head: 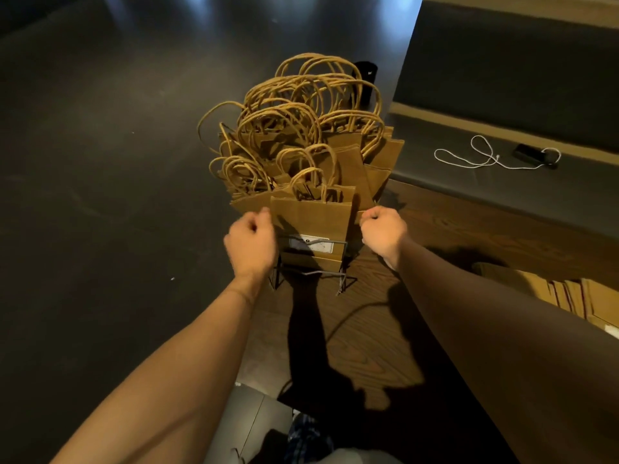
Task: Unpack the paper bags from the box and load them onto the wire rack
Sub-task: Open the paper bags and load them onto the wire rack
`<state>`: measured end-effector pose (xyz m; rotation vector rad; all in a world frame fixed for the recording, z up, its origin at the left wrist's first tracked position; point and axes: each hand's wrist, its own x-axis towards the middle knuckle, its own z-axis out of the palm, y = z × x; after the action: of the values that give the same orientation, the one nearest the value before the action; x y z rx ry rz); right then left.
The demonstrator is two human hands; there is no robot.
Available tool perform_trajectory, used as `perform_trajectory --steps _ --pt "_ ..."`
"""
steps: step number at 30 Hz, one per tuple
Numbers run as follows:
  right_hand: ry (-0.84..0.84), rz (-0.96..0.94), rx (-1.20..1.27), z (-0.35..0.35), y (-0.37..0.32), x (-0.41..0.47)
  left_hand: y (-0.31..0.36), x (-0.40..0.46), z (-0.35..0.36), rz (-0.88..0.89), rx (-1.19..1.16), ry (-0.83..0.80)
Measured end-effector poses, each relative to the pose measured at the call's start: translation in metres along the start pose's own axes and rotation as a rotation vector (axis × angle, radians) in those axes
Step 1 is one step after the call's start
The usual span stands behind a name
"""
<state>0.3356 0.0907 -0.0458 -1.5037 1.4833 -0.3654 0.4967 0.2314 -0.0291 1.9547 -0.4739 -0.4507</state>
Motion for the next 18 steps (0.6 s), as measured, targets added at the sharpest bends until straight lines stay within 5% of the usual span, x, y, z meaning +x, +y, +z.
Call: perform_trajectory --steps 9,18 --pt "0.061 0.1 0.033 -0.061 0.043 -0.009 0.028 -0.069 0.092 0.147 0.026 -0.46" --pt "0.281 0.352 0.057 -0.162 0.158 -0.044 0.015 -0.153 0.211 -0.137 0.293 -0.82"
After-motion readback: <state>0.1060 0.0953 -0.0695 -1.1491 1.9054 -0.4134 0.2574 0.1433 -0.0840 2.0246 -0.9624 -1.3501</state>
